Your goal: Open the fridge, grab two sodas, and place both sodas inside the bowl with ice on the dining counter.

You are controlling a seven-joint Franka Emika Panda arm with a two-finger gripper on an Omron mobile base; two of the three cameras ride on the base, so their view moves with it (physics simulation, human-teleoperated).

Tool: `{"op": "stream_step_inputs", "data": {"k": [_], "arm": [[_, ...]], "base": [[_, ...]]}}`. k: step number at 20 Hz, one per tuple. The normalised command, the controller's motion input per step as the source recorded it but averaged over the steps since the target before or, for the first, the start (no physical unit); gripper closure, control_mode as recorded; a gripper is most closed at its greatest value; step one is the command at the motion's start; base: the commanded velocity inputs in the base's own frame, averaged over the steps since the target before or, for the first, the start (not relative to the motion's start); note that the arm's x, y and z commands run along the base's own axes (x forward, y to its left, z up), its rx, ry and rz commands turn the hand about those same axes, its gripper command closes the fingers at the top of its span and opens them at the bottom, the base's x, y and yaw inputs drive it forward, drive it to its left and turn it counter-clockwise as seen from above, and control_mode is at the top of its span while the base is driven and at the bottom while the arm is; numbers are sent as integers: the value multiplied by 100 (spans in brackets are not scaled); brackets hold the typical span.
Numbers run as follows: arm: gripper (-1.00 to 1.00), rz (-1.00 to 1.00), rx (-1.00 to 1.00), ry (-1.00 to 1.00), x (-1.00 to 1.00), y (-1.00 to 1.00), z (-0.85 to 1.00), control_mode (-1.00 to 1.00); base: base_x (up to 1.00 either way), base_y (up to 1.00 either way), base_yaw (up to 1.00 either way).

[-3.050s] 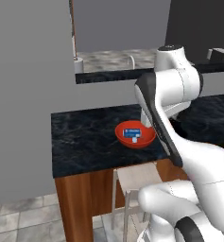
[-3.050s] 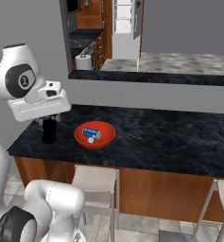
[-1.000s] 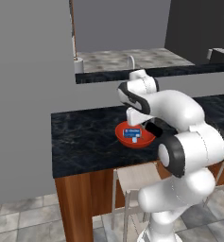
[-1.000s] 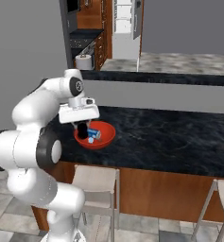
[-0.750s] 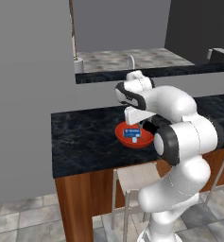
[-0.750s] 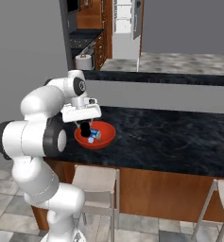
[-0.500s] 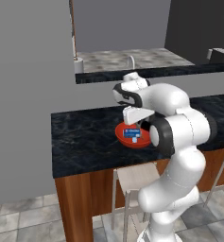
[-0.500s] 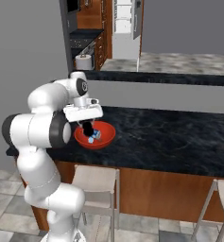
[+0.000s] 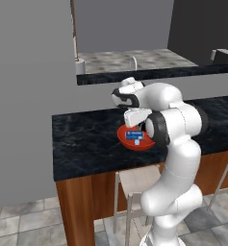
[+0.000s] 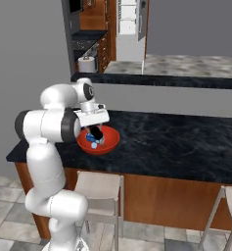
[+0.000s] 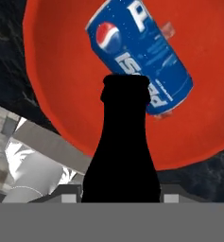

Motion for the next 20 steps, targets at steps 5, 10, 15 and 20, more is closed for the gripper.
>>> {"op": "stream_step_inputs", "data": {"k": [5, 10, 15, 20], "arm": [[100, 9, 0, 2, 20, -2, -31, -100], [100, 5, 1, 1, 23, 0, -23, -100], [100, 5, 2, 0, 16, 0, -21, -100], [100, 6, 3, 0, 5, -1, -23, -100]], "base": [[0, 0, 0], [0, 0, 0], [0, 0, 0], [0, 0, 0]]}}
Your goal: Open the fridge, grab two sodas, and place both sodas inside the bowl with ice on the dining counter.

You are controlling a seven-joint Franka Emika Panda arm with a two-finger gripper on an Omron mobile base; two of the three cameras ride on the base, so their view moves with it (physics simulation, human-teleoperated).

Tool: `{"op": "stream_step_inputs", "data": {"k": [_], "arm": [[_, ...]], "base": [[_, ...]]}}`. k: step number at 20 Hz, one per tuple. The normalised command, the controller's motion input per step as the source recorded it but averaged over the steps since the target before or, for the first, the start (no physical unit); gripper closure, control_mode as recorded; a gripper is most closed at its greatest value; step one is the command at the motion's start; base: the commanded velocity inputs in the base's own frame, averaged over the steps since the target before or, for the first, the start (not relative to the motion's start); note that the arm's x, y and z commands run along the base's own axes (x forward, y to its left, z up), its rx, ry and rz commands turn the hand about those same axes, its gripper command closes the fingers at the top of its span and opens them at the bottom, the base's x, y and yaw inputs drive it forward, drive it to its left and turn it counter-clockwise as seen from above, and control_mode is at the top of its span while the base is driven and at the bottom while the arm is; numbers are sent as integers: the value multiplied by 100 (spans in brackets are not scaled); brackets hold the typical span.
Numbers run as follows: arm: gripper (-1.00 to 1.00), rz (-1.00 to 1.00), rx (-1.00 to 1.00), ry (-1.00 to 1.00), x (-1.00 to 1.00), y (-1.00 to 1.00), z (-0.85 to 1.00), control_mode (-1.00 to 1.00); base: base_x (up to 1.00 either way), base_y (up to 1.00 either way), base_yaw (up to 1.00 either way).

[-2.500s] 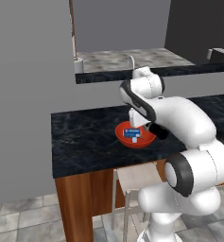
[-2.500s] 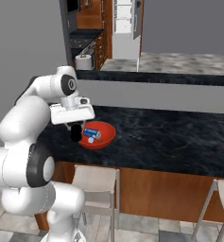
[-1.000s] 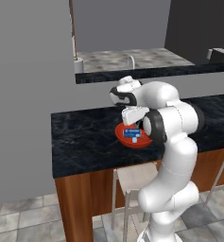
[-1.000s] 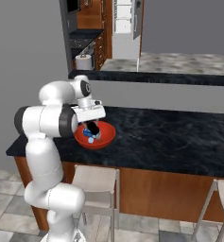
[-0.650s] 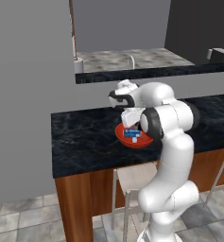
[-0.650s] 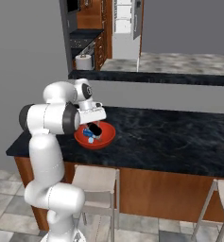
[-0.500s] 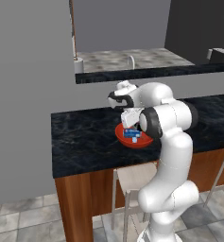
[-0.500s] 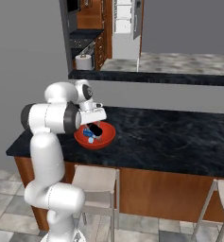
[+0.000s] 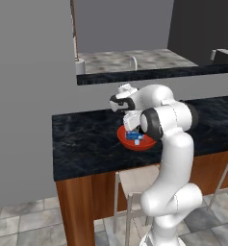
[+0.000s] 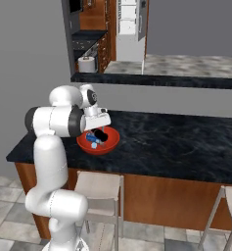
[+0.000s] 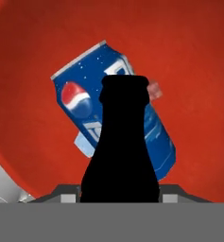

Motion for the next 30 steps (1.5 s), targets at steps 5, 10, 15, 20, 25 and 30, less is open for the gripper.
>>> {"op": "stream_step_inputs", "data": {"k": [5, 10, 15, 20, 25, 30], "arm": [[100, 6, 1, 0, 4, 0, -21, -100], [-100, 5, 0, 0, 0, 0, -29, -100], [-100, 2, 0, 0, -1, 0, -15, -100], [-100, 0, 1, 0, -17, 0, 0, -100], [-100, 0, 4, -1, -21, 0, 9, -100], [-100, 0, 3, 0, -1, 0, 29, -100]], "base": [[0, 0, 0], [0, 0, 0], [0, 0, 0], [0, 0, 0], [0, 0, 0], [0, 0, 0]]}}
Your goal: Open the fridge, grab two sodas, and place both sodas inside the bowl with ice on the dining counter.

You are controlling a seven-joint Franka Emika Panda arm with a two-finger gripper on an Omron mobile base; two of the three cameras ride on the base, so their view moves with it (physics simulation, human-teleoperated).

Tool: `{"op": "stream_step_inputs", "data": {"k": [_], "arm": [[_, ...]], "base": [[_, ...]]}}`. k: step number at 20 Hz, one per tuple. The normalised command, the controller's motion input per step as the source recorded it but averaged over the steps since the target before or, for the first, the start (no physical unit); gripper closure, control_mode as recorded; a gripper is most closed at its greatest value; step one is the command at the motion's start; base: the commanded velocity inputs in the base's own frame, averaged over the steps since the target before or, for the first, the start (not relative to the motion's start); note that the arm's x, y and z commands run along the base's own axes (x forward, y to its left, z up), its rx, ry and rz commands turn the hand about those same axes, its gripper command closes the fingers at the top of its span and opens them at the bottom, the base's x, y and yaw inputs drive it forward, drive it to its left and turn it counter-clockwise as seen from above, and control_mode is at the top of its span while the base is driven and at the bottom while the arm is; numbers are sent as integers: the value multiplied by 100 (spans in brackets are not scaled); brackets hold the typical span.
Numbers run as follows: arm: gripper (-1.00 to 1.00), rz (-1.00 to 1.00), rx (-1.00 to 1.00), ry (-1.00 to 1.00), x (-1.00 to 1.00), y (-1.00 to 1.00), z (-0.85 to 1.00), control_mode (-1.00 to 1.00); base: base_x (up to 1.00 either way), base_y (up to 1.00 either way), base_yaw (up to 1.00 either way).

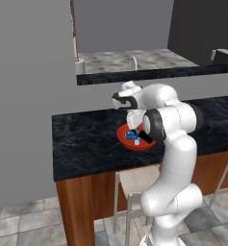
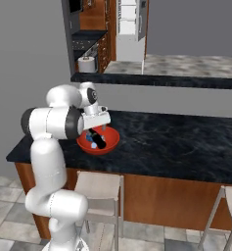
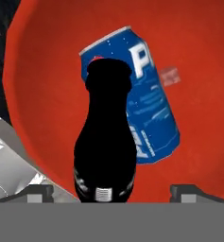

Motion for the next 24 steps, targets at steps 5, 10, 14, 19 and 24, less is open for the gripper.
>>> {"op": "stream_step_inputs", "data": {"k": [5, 10, 14, 19, 24], "arm": [[-100, 4, 1, -1, 0, 0, 38, -100], [-100, 6, 0, -7, -4, 0, 46, -100], [-100, 7, 1, -8, -23, 0, 39, -100], [-100, 4, 10, -12, -50, 0, 18, -100], [-100, 0, 18, -26, -76, 1, 2, -100]], "base": [[0, 0, 0], [0, 0, 0], [0, 0, 0], [0, 0, 0], [0, 0, 0]]}}
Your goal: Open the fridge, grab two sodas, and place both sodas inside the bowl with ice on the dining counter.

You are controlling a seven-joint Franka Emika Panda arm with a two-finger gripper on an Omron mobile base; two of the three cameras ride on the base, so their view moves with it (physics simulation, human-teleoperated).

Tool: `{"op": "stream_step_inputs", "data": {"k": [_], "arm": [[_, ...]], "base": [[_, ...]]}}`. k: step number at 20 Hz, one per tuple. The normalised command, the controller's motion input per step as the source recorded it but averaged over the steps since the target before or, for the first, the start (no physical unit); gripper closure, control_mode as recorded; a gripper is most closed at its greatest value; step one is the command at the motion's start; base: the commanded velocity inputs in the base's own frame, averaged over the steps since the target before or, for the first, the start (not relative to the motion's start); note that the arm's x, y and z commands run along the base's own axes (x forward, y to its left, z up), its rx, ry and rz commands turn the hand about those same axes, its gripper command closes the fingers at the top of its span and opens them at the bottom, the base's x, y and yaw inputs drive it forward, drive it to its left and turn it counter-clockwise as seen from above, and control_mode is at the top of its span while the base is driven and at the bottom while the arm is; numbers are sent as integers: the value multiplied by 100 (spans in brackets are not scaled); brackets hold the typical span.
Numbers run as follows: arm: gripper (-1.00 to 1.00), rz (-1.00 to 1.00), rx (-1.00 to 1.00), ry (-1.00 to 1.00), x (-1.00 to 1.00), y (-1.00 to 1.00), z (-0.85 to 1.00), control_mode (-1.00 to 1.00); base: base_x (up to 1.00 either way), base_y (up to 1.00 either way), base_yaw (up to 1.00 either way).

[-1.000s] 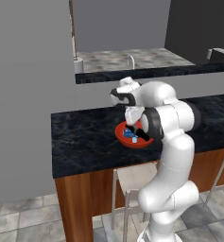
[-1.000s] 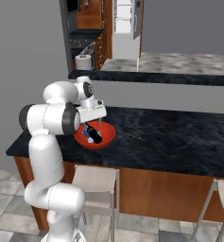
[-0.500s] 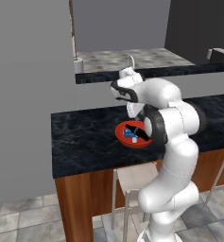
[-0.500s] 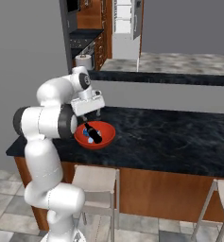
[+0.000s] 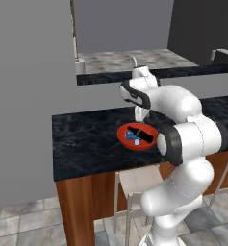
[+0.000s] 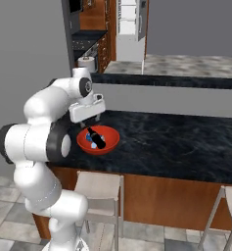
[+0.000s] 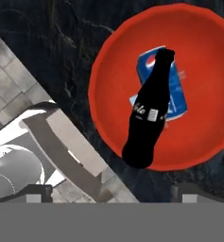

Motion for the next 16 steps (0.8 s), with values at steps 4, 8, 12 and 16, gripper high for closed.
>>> {"op": "stream_step_inputs", "data": {"k": [4, 8, 12, 16], "arm": [[-100, -5, 16, -25, -50, 4, 32, -100], [-100, -7, 14, -21, -33, 3, 53, -100], [-100, -8, 14, -17, -26, 4, 58, -100], [-100, -7, 14, -15, -12, 1, 33, -100]], "base": [[0, 0, 0], [0, 0, 0], [0, 0, 0], [0, 0, 0]]}}
